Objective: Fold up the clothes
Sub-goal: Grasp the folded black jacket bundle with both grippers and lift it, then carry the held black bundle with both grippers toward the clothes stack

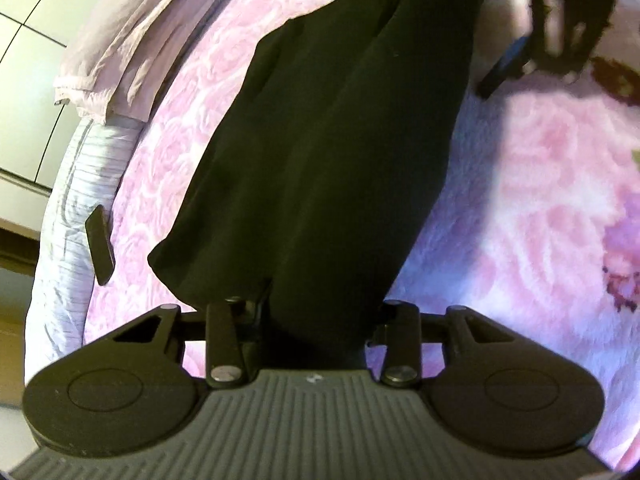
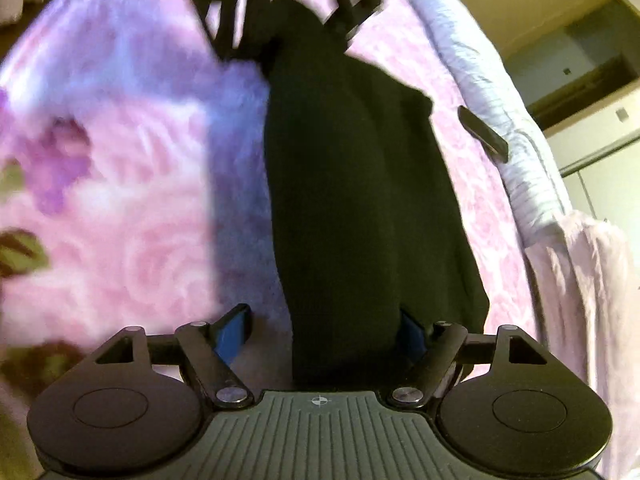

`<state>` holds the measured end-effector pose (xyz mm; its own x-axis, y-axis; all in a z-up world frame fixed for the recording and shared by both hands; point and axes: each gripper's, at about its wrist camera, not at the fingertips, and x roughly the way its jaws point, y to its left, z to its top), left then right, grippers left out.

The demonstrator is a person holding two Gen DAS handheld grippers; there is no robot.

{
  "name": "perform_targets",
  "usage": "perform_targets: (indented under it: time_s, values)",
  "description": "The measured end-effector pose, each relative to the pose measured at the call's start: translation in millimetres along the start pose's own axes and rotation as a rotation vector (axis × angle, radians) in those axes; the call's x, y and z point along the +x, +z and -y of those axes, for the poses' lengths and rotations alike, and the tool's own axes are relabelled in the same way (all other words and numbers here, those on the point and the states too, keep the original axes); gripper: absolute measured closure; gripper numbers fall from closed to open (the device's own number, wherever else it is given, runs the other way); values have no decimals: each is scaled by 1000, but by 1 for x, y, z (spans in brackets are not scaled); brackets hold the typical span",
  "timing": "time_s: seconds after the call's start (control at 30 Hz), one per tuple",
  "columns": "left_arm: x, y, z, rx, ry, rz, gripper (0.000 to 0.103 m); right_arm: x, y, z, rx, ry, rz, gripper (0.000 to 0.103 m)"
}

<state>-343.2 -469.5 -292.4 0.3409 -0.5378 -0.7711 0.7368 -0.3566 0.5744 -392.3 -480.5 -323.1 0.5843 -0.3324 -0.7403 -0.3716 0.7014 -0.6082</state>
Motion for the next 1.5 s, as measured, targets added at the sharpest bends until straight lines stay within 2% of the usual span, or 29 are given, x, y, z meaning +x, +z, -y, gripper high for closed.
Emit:
perform_targets:
  time_s: [0.13,0.17,0.23,0.3,0.4,0.6,0.67,0.8,0.93,1.5]
  values:
    - [3,-3,10,58,15,17,64,13,4,17,65,4,-33,29]
    - [4,-5,14,84,24,22,64,14,4,21,78,10,-39,47]
    - [5,-6,21,128,41,20,64,15,5,27,103,28,-43,54]
    - [6,-5,21,155,44,9,67,13,6,34,132,58,-43,67]
    - [-5,0,11,193,62,12,70,1,11,55,170,106,-44,77]
    - [-50,16,-41,164,49,49,71,-47,34,110,180,88,-53,81]
    - [-61,20,-56,144,15,57,72,-64,43,122,189,99,-73,81]
    - [-78,25,-71,141,-59,69,72,-89,56,138,212,152,-126,81]
    - [-94,27,-80,141,-86,75,72,-112,68,142,210,167,-159,81]
    - [-151,42,-92,205,-37,152,72,-176,83,152,224,97,-203,81]
